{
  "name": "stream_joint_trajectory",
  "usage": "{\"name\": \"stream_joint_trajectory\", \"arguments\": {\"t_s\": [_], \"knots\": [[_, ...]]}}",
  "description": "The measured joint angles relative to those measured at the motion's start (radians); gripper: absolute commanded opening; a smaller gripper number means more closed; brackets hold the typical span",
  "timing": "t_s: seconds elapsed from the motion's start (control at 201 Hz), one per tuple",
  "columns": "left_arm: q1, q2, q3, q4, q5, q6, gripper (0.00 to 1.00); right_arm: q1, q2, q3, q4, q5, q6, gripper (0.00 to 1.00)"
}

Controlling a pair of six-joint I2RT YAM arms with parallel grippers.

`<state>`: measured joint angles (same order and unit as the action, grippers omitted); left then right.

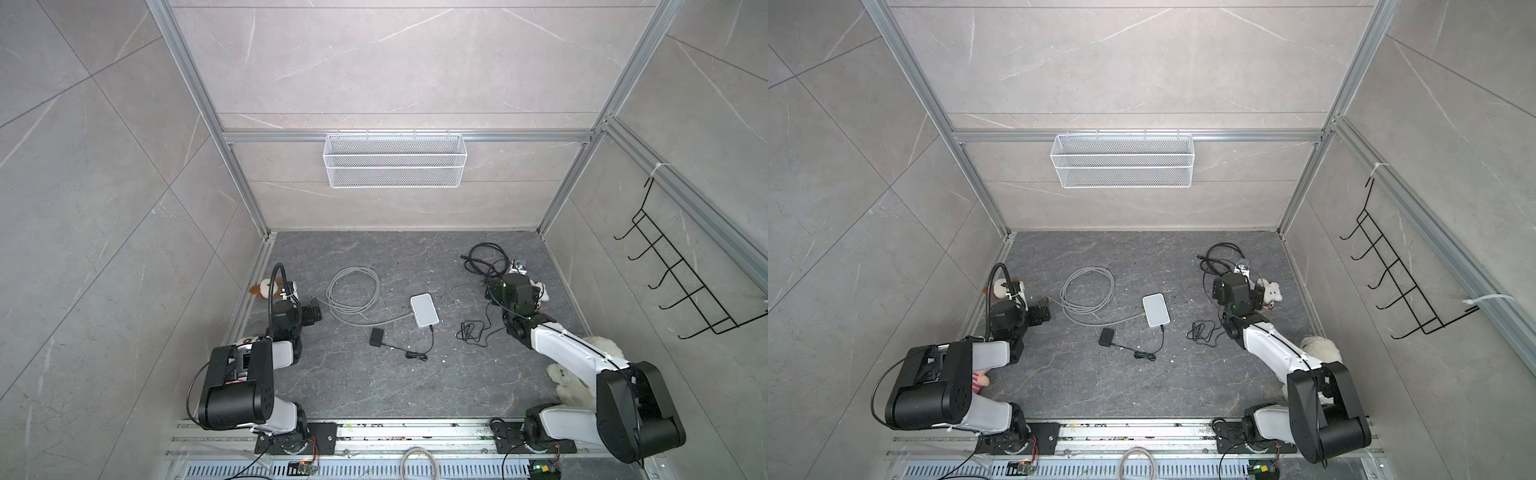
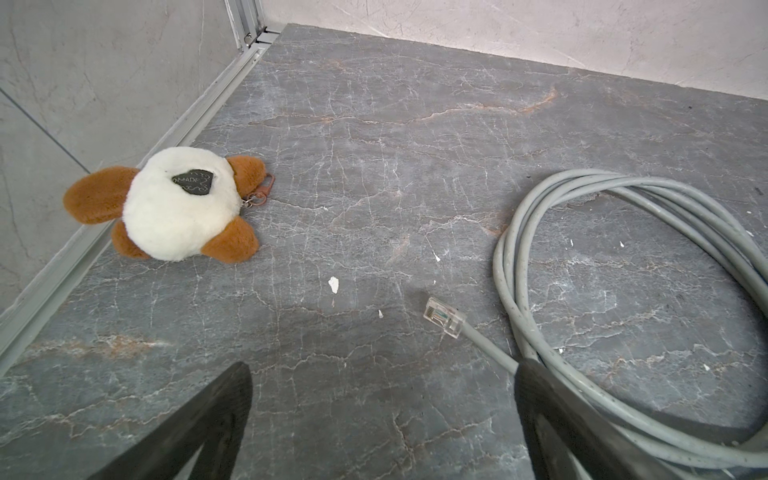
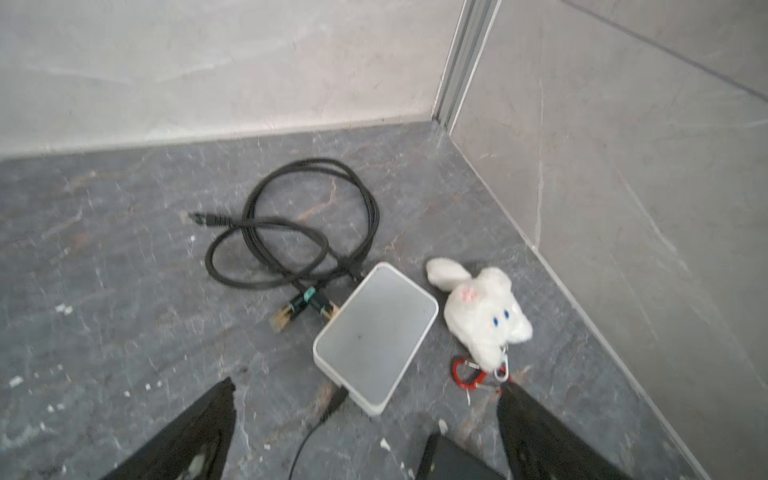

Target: Insert the plug into the switch port

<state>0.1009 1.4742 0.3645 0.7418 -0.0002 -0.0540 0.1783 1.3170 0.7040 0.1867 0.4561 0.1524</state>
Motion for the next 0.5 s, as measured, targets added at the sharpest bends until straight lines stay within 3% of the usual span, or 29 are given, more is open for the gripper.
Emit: {"name": "stream_joint_trajectory", "arguments": {"t_s": [0.174,0.498], "knots": [[0.000,0.000,0.000,0.001,-0.002,0.000,1.00,-0.075,0.002,0.091,-0.062,-0.126,0.005,0.99],[0.000,0.000,0.000,0.001,-0.002,0.000,1.00,-0.091,0.039,0.106,-0.146,-0.290,0.035,1.00]]}}
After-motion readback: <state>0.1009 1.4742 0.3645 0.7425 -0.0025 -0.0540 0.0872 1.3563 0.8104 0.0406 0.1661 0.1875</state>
